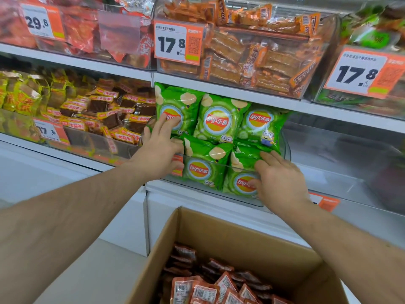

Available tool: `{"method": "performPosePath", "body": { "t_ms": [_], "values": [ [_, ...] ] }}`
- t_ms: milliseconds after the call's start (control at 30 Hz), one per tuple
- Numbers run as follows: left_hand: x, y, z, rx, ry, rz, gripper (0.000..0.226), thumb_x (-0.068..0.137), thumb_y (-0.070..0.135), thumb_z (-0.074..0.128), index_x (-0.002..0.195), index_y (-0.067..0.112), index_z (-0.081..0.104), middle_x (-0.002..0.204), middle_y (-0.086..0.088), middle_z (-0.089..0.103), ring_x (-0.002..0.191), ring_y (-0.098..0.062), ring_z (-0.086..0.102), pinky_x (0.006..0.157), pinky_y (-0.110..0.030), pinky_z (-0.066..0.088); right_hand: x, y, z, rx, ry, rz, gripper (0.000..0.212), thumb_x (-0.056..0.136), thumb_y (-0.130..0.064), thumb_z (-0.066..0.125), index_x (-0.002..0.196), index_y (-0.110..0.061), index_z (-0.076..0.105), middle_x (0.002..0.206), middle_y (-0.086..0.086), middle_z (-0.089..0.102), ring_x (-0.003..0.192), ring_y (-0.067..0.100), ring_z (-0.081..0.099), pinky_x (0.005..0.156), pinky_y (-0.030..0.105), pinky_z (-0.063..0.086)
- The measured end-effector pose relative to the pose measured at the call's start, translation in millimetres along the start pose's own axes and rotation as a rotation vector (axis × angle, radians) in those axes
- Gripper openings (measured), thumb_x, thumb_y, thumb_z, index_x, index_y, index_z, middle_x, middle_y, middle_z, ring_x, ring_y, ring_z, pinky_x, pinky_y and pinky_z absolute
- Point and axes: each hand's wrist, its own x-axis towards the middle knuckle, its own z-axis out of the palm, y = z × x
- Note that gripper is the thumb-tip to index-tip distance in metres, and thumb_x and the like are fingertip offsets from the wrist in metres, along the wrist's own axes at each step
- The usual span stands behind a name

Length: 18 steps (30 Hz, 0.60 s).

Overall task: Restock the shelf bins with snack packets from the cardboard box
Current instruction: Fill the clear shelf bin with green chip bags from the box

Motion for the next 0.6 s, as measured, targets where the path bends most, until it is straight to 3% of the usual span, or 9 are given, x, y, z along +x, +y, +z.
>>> {"method": "performPosePath", "body": {
  "t_ms": [133,333,500,533,600],
  "values": [
    [3.4,3.2,2.6,0.026,0.004,-0.031,0.028,0.081,0.032,0.079,0.092,0.009,0.071,0.163,-0.014,0.009,0.150,-0.040,-0.010,0.107,-0.078,0.009,8.9,2.2,2.9,-0.021,-0.072,0.044,0.047,0.048,-0.031,0.096,0.082,-0.008,0.073,0.103,0.016,0.072,0.102,0.036,0.068,0.089,0.050,0.050],
    [6.0,10.2,-0.2,0.060,-0.033,-0.065,0.028,0.083,0.034,0.076,0.098,0.011,0.069,0.163,-0.013,0.003,0.149,-0.039,-0.015,0.108,-0.077,0.008,9.8,2.5,-0.3,-0.055,-0.109,0.071,0.043,0.065,-0.034,0.088,0.096,-0.008,0.072,0.119,0.016,0.067,0.115,0.035,0.060,0.097,0.047,0.045],
    [4.4,15.5,1.0,0.130,-0.077,-0.066,0.027,0.086,0.028,0.074,0.109,0.015,0.068,0.163,-0.015,-0.003,0.147,-0.042,-0.020,0.109,-0.076,0.010,3.7,1.1,2.4,-0.063,-0.153,0.054,0.052,0.041,-0.031,0.098,0.078,-0.004,0.072,0.100,0.022,0.071,0.092,0.039,0.069,0.082,0.054,0.054],
    [2.6,15.1,2.8,0.158,-0.098,-0.060,0.027,0.087,0.026,0.073,0.112,0.016,0.066,0.163,-0.015,-0.006,0.146,-0.043,-0.022,0.109,-0.076,0.012,2.9,-0.2,3.8,-0.074,-0.162,0.049,0.053,0.042,-0.032,0.098,0.078,-0.004,0.072,0.100,0.022,0.071,0.093,0.040,0.069,0.083,0.056,0.054],
    [-0.8,11.8,6.2,0.203,-0.146,-0.042,0.030,0.089,0.024,0.071,0.118,0.020,0.063,0.163,-0.013,-0.014,0.145,-0.044,-0.026,0.109,-0.076,0.012,1.0,-3.0,4.5,-0.133,-0.209,0.044,0.049,0.060,-0.036,0.092,0.095,-0.007,0.073,0.117,0.021,0.067,0.111,0.039,0.063,0.099,0.056,0.046]
  ]
}}
